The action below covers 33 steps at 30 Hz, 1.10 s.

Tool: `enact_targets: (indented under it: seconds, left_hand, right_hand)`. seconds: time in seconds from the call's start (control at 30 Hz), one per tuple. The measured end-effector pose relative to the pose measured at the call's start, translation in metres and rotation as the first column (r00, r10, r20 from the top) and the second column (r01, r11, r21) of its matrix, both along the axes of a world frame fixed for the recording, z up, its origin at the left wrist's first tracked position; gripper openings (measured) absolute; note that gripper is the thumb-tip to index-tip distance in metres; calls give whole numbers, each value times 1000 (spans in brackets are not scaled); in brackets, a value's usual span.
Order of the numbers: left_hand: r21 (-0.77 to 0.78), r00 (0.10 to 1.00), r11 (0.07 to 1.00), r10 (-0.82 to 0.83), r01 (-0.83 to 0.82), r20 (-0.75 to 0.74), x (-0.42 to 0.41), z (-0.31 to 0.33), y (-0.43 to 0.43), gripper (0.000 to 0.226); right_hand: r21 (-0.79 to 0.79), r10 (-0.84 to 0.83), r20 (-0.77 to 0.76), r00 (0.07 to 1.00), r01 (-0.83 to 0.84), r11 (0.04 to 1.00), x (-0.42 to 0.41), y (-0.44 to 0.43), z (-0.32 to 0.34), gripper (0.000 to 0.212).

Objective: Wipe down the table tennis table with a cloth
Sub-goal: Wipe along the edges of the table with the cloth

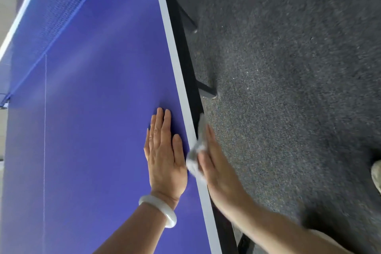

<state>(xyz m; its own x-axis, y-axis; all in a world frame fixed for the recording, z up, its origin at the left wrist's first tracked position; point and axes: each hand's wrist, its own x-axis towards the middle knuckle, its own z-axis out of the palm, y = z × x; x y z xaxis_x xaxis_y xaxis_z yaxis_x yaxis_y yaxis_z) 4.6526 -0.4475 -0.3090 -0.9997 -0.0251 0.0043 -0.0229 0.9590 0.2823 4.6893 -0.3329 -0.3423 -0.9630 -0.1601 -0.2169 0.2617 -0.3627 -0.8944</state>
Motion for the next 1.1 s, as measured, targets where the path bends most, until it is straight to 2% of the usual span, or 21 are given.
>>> enact_targets:
  seconds: [0.1, 0.17, 0.23, 0.37, 0.43, 0.57, 0.63, 0.7, 0.77, 0.87, 0.97, 1.1]
  left_hand:
    - [-22, 1000, 1000, -22, 22, -3, 0, 0, 0, 54]
    - [-32, 1000, 999, -25, 25, 1, 0, 0, 0, 54]
    - [-34, 1000, 999, -25, 25, 2, -1, 0, 0, 53]
    - [-45, 1000, 999, -21, 21, -1, -2, 0, 1, 52]
    - [-52, 1000, 998, -20, 20, 0, -2, 0, 1, 52]
    - [-39, 1000, 999, -18, 19, 18, -2, 1, 1, 52]
    - [-50, 999, 999, -16, 18, 31, -2, 1, 1, 52]
    - [-58, 999, 998, -4, 6, 35, -2, 1, 1, 53]
    - [-65, 999, 998, 4, -1, 40, -2, 2, 1, 53]
    - [-72, 999, 997, -1, 5, 47, -2, 4, 2, 53]
    - [-63, 998, 998, 8, -4, 63, -4, 4, 1, 52]
    - [-78, 997, 997, -10, 15, 73, -4, 5, 0, 53]
  right_hand:
    - [-79, 39, -17, 999, -40, 996, -100, 8, -8, 51]
    - [-121, 57, -31, 998, -60, 991, -127, 14, -7, 53]
    - [-147, 65, -94, 993, -79, 986, -101, 13, -8, 57]
    - [26, 150, -183, 972, -147, 989, 20, 14, -18, 62]
    - [60, 163, -203, 966, -153, 986, 52, 16, -27, 63]
    - [-138, 201, -109, 973, -215, 967, -25, 16, -14, 71]
    - [-188, 186, -60, 981, -194, 963, -88, 15, -19, 65]
    - [-99, 140, -28, 990, -142, 985, -132, 12, -18, 59]
    - [-40, 95, -19, 995, -96, 995, -131, 3, -19, 57]
    - [50, 93, -31, 995, -91, 995, -58, -1, -16, 62]
    - [157, 106, -117, 987, -87, 984, 3, 6, -17, 63]
    - [133, 131, 10, 991, -131, 982, -49, -1, -10, 68]
